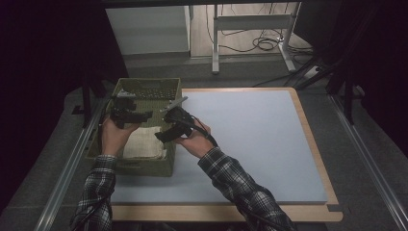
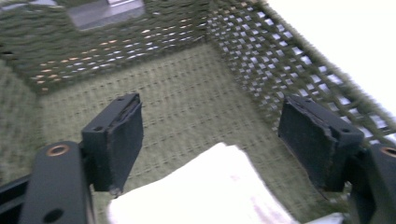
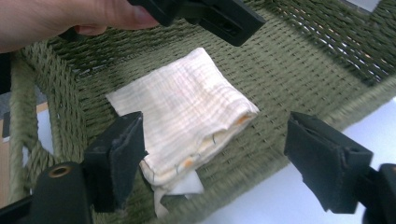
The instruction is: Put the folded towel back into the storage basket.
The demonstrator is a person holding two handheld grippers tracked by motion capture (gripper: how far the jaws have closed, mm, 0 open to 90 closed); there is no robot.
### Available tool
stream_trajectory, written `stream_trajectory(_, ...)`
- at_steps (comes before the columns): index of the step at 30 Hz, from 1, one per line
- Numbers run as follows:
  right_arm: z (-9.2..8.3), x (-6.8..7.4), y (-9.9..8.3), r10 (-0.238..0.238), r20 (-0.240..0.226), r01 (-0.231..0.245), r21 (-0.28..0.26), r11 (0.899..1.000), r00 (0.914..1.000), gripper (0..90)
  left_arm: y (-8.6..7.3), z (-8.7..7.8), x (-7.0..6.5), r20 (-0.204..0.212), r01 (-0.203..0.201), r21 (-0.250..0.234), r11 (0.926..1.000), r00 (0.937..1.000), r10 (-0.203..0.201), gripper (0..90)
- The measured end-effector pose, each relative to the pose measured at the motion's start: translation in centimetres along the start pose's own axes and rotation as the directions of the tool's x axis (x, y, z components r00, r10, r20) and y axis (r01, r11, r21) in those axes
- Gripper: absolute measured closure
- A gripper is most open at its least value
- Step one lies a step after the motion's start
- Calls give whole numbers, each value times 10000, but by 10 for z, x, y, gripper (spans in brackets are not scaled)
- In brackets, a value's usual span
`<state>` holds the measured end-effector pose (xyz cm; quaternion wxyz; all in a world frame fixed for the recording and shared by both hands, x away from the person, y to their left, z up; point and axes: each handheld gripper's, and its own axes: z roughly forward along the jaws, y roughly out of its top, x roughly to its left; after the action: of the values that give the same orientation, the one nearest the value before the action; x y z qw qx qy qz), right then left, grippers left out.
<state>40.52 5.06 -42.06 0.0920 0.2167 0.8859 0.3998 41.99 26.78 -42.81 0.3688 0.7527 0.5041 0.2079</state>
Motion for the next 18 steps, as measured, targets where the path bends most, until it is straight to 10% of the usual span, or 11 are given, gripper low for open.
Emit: stream_trajectory(18,-41,-25,-45,92,-81,-93,-98,9999,9999,99,0,3,-53,1295,-276,-215,9994,9911,302,60)
